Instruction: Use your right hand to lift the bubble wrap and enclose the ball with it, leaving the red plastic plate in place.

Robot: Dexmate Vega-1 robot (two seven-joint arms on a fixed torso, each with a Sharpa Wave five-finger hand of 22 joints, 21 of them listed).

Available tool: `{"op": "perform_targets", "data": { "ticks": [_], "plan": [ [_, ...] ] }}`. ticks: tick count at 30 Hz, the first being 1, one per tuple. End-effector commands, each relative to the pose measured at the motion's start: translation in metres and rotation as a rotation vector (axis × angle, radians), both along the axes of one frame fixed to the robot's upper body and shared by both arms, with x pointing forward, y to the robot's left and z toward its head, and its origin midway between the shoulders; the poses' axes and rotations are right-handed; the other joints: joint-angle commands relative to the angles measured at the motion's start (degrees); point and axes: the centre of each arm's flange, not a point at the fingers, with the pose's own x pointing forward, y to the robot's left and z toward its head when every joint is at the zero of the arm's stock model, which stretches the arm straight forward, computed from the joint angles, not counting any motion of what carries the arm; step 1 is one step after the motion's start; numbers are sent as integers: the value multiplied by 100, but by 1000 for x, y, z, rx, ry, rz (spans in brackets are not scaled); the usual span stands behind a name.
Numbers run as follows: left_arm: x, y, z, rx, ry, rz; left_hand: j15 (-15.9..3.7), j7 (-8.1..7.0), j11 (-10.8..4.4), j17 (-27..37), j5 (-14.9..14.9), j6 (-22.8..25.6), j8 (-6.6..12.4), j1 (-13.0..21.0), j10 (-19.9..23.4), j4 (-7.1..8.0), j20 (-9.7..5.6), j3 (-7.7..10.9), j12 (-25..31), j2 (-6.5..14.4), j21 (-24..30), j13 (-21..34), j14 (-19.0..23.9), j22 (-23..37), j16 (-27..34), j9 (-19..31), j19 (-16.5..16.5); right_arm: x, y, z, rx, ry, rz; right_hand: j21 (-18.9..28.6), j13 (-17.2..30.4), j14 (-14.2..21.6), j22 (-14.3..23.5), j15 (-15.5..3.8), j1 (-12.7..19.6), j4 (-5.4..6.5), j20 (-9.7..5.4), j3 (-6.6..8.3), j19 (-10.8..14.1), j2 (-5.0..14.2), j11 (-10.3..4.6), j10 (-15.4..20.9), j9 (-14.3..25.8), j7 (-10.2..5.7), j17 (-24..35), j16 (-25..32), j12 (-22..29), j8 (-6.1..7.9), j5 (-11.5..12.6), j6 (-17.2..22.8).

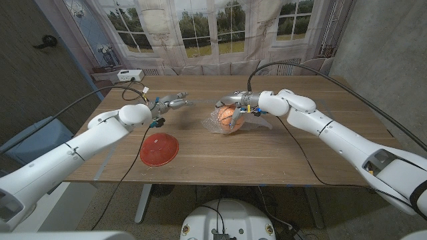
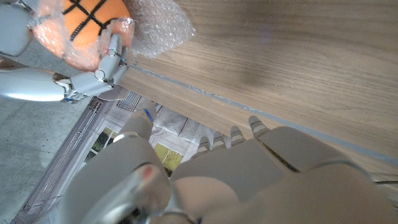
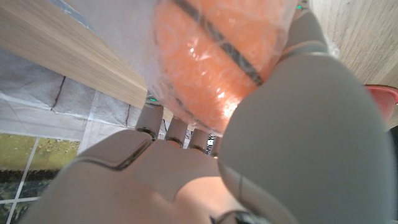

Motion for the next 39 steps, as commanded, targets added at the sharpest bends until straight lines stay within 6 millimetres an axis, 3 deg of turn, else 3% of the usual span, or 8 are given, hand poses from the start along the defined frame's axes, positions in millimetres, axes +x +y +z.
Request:
{"op": "perform_targets", "data": {
  "ticks": [1,14,17,22,24,28,33,39],
  "plan": [
    [-24,-3,1,-7,-41,-33,-43,-31,-2,19,-18,-268,7,-42,-122,-7,-65,-41,30,-47,6,13,-324,20,14,16,-225,18,5,-8,38,64,33,44,75,2306,23,-1454,2284,55,-1879,90,553,2333,177,413,18,1235,27,-13,-13,27,40,1202],
    [-43,13,-8,-210,-150,-82,18,-152,129,19,-22,-310,-17,-151,-144,44,21,-114,25,-65,39,11,-336,25,8,12,-143,28,8,-10,93,34,32,19,-60,2170,-25,-1505,2156,115,-1844,195,213,2421,231,324,-252,1093,52,-187,-102,-354,13,986],
    [-43,17,-7,-253,-159,-120,37,-181,142,19,-25,-257,2,-173,-128,55,28,-128,32,-63,50,11,-320,26,15,11,-115,30,9,-11,86,33,19,45,-167,1998,-47,-1588,1886,200,-1759,165,28,2345,280,213,-408,967,-6,-373,-202,-645,-6,739],
    [-42,20,-8,-278,-168,-127,44,-178,175,19,-29,-211,14,-207,-130,72,35,-148,31,-55,56,10,-323,28,13,10,-97,31,15,-14,32,12,-24,-99,-524,1774,-141,-1616,1372,342,-1499,145,-484,2411,249,-206,-852,593,-275,-665,-663,-1483,34,6],
    [-43,20,-8,-276,-170,-130,50,-182,182,19,-30,-207,14,-213,-135,76,34,-150,29,-50,55,10,-328,28,11,9,-99,31,18,-15,-4,7,-53,-387,-746,1392,-181,-1495,776,591,-1273,58,-741,2403,191,-508,-1089,463,-537,-944,-998,-1842,75,-163],
    [-46,21,-8,-281,-181,-136,58,-198,190,19,-30,-204,11,-228,-143,85,33,-157,27,-35,52,9,-338,28,7,8,-107,33,25,-19,-78,18,-97,-1155,-1090,425,-186,-1165,-355,1029,-485,-243,-1440,2093,57,-1026,-1224,283,-1024,-1399,-1642,-2252,214,-339],
    [-49,23,-9,-277,-183,-130,56,-196,193,18,-30,-201,8,-241,-152,94,30,-162,23,-19,49,9,-345,29,5,7,-113,40,35,-22,-165,82,-154,-2293,-1386,-1120,-157,-733,-1852,1632,14,-811,-2560,1773,178,-1777,-1212,158,-1586,-1439,-2452,-2867,582,-1214],
    [-50,24,-11,-267,-171,-123,49,-180,189,18,-26,-218,-3,-246,-182,102,16,-156,13,23,35,8,-370,30,-4,7,-149,45,41,-17,-174,137,-177,-3439,-1468,-2606,-135,-241,-3448,1888,313,-1627,-3788,1567,229,-2483,-1206,107,-1984,-1438,-2978,-2973,829,-2272]
  ]
}}
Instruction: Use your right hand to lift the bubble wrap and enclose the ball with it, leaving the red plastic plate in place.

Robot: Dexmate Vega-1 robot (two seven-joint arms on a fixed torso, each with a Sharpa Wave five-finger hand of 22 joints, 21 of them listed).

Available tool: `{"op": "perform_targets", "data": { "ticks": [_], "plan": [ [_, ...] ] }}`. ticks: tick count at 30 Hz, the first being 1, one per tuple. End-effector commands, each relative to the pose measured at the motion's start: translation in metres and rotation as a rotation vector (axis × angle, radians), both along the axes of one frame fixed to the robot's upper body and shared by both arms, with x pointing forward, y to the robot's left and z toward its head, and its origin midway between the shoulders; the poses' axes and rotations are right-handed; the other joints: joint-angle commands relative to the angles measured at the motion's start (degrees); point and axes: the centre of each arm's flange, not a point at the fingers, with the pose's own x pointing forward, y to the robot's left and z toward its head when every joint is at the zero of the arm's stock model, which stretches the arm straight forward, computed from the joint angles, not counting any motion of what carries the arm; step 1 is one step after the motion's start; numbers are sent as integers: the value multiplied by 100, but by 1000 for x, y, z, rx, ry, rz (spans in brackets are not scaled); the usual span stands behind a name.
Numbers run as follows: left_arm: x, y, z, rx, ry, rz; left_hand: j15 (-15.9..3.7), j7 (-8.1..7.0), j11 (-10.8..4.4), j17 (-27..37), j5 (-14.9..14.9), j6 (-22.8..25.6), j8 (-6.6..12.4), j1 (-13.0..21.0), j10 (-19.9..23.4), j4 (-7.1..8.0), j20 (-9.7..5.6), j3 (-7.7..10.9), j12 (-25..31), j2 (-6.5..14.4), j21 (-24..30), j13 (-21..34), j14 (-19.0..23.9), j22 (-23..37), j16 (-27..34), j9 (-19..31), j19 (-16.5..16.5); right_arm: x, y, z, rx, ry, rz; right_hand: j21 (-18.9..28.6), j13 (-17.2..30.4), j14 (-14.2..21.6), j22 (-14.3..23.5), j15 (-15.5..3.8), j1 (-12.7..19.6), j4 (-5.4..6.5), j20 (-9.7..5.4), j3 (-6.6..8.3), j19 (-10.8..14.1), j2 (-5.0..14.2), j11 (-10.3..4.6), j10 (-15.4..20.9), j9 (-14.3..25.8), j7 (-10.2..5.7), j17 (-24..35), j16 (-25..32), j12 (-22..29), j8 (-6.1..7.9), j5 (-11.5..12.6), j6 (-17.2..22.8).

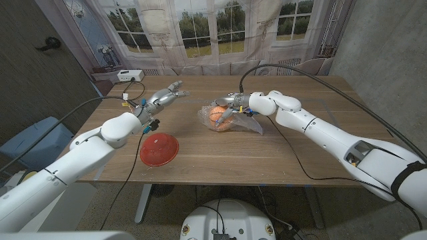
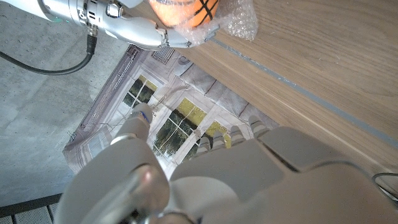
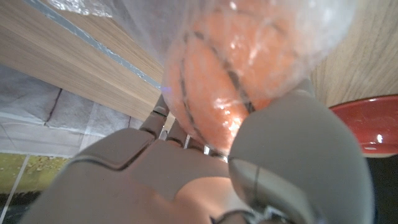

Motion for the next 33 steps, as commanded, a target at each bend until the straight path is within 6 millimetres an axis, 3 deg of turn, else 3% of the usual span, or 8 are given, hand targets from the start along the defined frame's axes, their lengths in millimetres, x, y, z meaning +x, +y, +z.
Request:
{"op": "perform_targets", "data": {
  "ticks": [1,4,6,12,21,33],
  "plan": [
    [-6,4,-3,-3,1,2,9,-23,10,16,-4,-223,-8,-27,-201,10,5,-14,6,32,7,7,-388,30,-10,5,-155,10,13,2,-81,94,-82,-722,-8,-907,26,352,-1170,348,216,-295,-847,-39,43,-435,11,-38,-197,6,-232,-20,116,-581],
    [-7,4,-3,7,2,8,8,-24,15,16,-3,-256,-22,-26,-238,12,-2,-9,-7,59,-1,7,-412,30,-16,5,-173,13,10,8,-34,115,-58,-1061,-13,-1267,32,494,-1653,353,388,-545,-1304,-44,100,-580,8,-29,-268,12,-243,11,149,-686],
    [-7,4,-2,9,2,8,1,-25,7,16,-1,-277,-30,-22,-254,12,-3,-4,-11,78,-4,7,-425,30,-19,5,-181,13,8,13,-3,124,-47,-1187,-16,-1381,32,528,-1819,330,436,-678,-1452,-128,118,-633,4,-46,-300,18,-246,-2,165,-773],
    [-7,3,-1,14,5,4,7,-25,-5,15,1,-288,-32,-12,-272,9,-15,5,-15,112,-7,7,-441,30,-21,5,-185,19,0,26,107,229,-22,-1401,-23,-1609,31,591,-2015,253,474,-950,-1645,-385,163,-796,-7,-55,-369,18,-268,-22,216,-991],
    [-5,4,-2,15,10,-1,29,2,29,14,3,-319,-38,9,-289,0,-6,23,-16,165,-13,7,-455,29,-18,6,-198,32,-21,45,350,405,33,-1532,-32,-1712,34,758,-2176,249,483,-1119,-1695,-463,368,-818,-15,83,-420,46,-243,16,285,-997],
    [-2,7,0,14,11,-12,58,31,74,13,3,-321,-32,29,-299,-10,10,38,-13,215,-20,7,-466,28,-15,6,-215,29,-30,68,536,433,140,-1909,-59,-2134,36,882,-2352,214,493,-1340,-2069,-439,505,-1217,-30,170,-531,17,-305,-40,457,-1449]
  ]
}}
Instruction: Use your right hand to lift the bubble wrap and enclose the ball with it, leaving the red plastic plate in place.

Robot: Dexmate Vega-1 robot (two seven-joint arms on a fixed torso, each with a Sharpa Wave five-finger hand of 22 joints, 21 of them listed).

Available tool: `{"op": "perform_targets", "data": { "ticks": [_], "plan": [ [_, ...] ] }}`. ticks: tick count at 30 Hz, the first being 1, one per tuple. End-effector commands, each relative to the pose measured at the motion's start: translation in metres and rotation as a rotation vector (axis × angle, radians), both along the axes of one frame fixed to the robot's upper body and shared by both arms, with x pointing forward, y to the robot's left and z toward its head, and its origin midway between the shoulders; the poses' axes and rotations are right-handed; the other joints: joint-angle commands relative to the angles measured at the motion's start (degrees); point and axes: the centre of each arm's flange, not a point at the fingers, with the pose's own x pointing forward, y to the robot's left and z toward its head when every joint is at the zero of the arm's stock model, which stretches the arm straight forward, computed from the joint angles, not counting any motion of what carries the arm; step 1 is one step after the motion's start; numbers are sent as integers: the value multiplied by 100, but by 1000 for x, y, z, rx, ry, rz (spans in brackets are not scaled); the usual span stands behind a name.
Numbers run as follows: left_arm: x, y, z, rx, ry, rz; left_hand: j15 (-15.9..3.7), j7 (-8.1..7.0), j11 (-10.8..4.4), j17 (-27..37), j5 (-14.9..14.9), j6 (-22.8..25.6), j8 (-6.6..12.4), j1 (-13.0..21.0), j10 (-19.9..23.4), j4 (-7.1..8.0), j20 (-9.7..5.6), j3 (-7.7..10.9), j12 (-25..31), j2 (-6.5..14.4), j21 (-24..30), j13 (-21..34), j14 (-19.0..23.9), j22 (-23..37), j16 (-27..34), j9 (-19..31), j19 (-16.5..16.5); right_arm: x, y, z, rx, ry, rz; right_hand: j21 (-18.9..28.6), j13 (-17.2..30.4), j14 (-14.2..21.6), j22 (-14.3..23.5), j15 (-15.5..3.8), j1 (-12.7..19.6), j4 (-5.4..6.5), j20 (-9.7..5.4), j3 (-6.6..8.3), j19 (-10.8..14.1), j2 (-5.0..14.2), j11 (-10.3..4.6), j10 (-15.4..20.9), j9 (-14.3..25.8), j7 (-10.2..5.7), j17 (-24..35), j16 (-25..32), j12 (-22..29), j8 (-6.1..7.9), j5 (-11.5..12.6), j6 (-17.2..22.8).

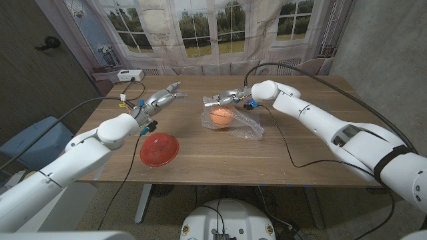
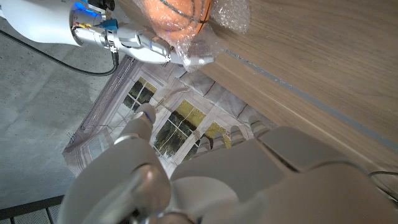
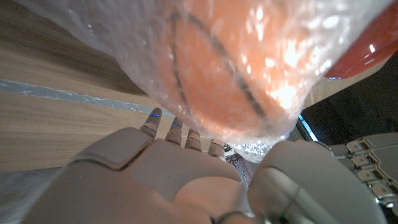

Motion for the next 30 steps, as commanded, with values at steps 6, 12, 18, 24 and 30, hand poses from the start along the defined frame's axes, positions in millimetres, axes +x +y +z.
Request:
{"op": "perform_targets", "data": {
  "ticks": [6,12,18,24,30],
  "plan": [
    [2,6,0,-21,-8,-17,59,27,26,12,1,-319,-2,19,-299,-13,11,36,-11,96,-22,6,-473,28,-14,5,-219,3,-18,29,369,57,109,-147,-10,-87,19,33,-103,22,12,-113,-335,58,40,50,-6,39,-39,64,52,101,110,108],
    [4,10,-2,-83,-39,-25,79,3,49,12,-7,-367,-19,1,-297,-9,17,20,-6,97,-10,6,-481,28,-13,4,-189,7,-27,35,523,107,148,-177,-26,-98,27,-111,-248,86,-16,-96,-196,333,-17,120,-11,-49,-80,104,89,138,165,242],
    [4,15,-7,-194,-99,-5,72,-167,40,16,-38,-415,-30,-100,-307,15,55,-63,-3,32,54,2,-482,32,-3,-2,-26,9,-38,42,644,138,169,-183,-35,-89,27,-154,-264,80,-24,-78,-108,445,-78,128,-14,-110,-112,116,92,126,182,234],
    [10,22,-15,-304,-126,-31,45,-349,3,27,-88,-390,-18,-292,-269,92,37,-195,11,-49,78,-7,-468,34,11,-12,39,6,-52,47,748,134,185,-184,-48,-101,26,-214,-253,54,-31,-64,10,536,-152,135,-19,-182,-159,112,94,118,195,237],
    [17,31,-22,-353,-112,-70,17,-438,-21,40,-106,-316,3,-467,-240,182,19,-291,18,-73,67,-18,-459,33,24,-20,19,4,-67,50,870,153,191,-164,-70,-104,23,-193,-224,10,-95,-65,245,608,-255,133,-27,-237,-242,108,86,104,203,233]
  ]
}}
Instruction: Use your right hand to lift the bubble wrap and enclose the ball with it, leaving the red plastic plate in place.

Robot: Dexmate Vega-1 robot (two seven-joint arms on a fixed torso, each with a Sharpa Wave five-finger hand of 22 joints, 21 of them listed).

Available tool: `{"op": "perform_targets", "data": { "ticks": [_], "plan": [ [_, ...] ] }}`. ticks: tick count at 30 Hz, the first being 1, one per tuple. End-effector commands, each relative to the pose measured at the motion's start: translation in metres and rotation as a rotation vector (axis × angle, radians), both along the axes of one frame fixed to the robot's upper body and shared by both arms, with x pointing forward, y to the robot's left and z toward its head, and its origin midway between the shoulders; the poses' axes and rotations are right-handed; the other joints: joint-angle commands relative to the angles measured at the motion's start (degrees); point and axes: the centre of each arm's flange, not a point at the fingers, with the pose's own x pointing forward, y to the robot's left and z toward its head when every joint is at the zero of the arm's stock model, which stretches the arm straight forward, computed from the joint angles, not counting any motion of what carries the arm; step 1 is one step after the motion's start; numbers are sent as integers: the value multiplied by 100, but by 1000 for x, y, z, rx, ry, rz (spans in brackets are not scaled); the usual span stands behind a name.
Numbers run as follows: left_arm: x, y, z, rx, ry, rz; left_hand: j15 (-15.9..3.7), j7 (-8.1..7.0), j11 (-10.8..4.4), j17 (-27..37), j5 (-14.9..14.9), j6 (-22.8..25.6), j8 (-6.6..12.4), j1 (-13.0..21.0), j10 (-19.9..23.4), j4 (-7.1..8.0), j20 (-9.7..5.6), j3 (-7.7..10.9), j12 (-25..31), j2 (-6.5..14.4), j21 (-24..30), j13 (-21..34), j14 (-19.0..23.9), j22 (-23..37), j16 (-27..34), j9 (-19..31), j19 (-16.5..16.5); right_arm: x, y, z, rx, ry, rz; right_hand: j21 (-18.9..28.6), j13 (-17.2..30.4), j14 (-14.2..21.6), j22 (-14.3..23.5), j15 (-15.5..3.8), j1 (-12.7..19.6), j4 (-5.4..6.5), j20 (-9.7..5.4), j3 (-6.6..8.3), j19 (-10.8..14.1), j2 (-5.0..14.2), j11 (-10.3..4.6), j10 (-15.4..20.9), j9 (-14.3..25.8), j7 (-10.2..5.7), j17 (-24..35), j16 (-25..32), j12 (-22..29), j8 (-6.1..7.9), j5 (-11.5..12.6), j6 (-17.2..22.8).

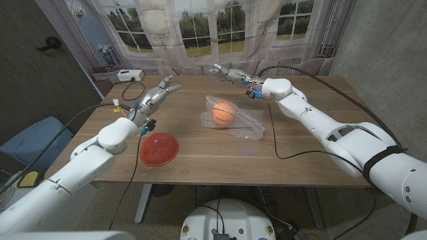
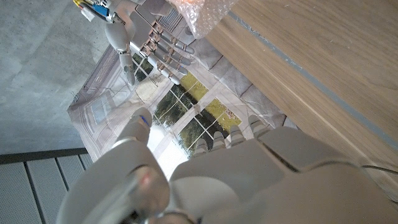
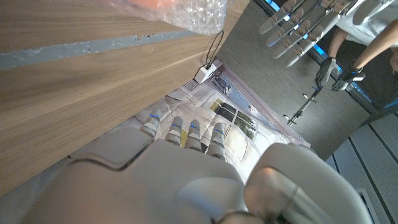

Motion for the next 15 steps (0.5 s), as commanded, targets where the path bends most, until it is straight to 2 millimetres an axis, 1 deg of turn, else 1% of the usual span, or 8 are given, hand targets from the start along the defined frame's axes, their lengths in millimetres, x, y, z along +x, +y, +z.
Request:
{"op": "perform_targets", "data": {
  "ticks": [1,5,7,13,15],
  "plan": [
    [10,16,-13,-137,-24,-55,-46,-79,-23,28,-39,-295,5,-114,-237,48,-4,-61,19,-20,24,9,-459,6,25,9,-3,-2,-29,9,247,45,29,7,-10,-1,23,56,74,-45,-33,-8,218,38,-58,-4,-1,-78,-52,11,16,13,36,-11],
    [15,23,-14,-159,-24,-89,-56,-92,-29,31,-39,-286,4,-175,-241,81,-15,-91,14,-23,23,4,-454,6,29,6,-1,0,-38,8,322,71,34,16,-16,33,22,58,84,-56,-45,-9,293,53,-67,0,-3,-83,-74,23,16,4,36,-28],
    [17,26,-15,-160,-23,-96,-64,-100,-36,34,-38,-281,3,-213,-244,102,-14,-109,11,-23,21,1,-459,5,28,4,-6,1,-44,7,361,79,28,20,-21,53,20,24,93,-66,-40,-11,355,66,-65,17,-4,-87,-95,28,20,3,37,-26],
    [23,32,-18,-167,-9,-113,-74,-130,-62,35,-31,-298,-11,-298,-278,146,-32,-149,-7,-24,12,-8,-475,4,23,-1,-23,4,-65,5,489,96,11,16,-30,76,16,-30,111,-84,-9,-17,439,82,-68,79,-6,-99,-134,32,39,5,36,-14],
    [23,34,-19,-166,-10,-111,-79,-129,-68,35,-29,-299,-13,-317,-281,156,-34,-156,-9,-23,10,-9,-486,4,19,-2,-25,5,-73,6,529,98,4,12,-34,105,15,-73,121,-93,-1,-20,477,90,-97,96,-7,-106,-154,40,42,11,35,5]
  ]
}}
